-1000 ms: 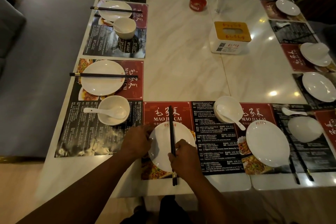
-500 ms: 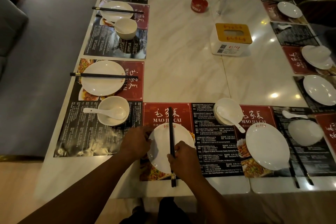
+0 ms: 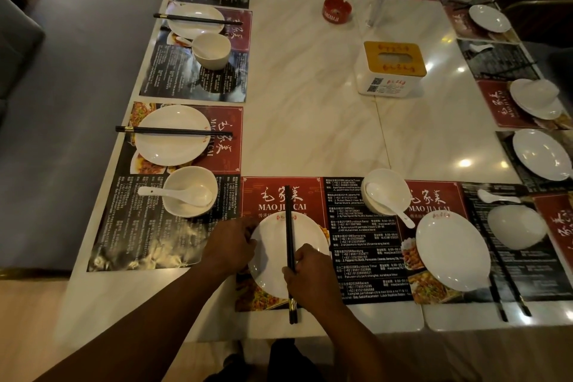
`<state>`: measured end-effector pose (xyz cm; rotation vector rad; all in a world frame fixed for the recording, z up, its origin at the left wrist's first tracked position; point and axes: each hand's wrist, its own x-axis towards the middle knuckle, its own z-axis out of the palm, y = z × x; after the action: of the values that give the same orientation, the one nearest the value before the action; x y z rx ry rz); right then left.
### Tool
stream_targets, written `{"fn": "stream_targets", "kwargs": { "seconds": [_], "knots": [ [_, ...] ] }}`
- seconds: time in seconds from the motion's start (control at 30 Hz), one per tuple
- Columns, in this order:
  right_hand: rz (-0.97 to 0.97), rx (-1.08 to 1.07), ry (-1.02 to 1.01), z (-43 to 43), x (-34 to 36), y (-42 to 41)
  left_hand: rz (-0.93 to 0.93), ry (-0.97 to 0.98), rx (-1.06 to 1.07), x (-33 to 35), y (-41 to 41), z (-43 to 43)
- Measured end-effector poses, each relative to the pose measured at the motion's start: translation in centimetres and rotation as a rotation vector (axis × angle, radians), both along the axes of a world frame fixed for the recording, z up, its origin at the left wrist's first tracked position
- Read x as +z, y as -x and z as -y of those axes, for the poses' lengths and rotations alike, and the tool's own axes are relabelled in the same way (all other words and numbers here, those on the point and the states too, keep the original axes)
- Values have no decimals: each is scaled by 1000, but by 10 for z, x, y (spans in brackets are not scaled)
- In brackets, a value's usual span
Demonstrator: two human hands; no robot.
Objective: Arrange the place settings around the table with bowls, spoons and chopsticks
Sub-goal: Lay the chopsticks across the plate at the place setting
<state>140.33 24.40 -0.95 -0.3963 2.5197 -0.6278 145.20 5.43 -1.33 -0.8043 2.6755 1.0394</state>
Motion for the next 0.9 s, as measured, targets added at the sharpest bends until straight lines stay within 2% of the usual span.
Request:
{"fn": "stream_targets", "kwargs": {
  "seconds": [0.47, 0.7, 0.9],
  "knots": [
    [-10, 7, 7, -4, 1, 0, -11, -1, -26, -1, 0, -2],
    [-131, -151, -6, -35, 4, 28, -33, -47, -4, -3, -8, -2],
    [63, -173, 67, -47, -1, 40, -14, -43, 27, -5, -9, -4]
  ]
}}
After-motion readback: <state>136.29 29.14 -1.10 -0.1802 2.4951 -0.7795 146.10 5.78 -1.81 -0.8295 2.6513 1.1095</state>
